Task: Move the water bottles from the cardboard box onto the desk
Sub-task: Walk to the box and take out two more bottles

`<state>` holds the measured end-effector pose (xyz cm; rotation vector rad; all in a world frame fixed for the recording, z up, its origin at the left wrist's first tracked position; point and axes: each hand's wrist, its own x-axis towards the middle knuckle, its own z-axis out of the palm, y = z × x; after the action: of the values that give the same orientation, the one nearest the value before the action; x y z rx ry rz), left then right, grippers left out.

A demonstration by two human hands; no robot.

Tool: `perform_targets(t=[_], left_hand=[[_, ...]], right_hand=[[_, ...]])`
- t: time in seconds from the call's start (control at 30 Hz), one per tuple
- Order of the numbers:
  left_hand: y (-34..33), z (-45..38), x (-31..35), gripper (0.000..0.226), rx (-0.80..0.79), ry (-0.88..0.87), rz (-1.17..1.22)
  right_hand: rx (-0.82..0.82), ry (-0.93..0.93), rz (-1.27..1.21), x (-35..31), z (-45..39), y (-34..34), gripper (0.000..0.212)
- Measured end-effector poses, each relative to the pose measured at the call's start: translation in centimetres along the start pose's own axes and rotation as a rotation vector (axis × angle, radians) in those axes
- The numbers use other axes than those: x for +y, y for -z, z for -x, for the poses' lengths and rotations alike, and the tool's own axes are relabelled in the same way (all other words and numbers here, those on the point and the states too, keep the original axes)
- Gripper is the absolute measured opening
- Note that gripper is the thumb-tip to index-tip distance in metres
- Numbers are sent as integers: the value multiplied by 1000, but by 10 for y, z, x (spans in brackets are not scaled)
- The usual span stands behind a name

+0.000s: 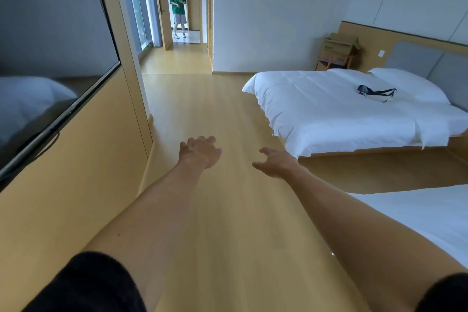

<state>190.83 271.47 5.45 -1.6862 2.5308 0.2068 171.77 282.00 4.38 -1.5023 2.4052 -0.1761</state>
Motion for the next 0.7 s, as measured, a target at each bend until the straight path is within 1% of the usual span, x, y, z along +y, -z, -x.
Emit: perform_targets(t=[0.23,0.37,0.57,0.7], left_hand=[[11,-76,10,54,-8,-43,-27],[13,-121,23,54,-26,-55,-38],[26,-209,47,57,-26,-29,-50],[38,-277,67,55,-38,16,-36]], right_hand=[[11,-31,2,-1,-69,14,69],[-16,-45,6,7,-117,18,68],[-24,-7,-11,26,-220,33,68],[-70,23,-4,40,-295,53,68]])
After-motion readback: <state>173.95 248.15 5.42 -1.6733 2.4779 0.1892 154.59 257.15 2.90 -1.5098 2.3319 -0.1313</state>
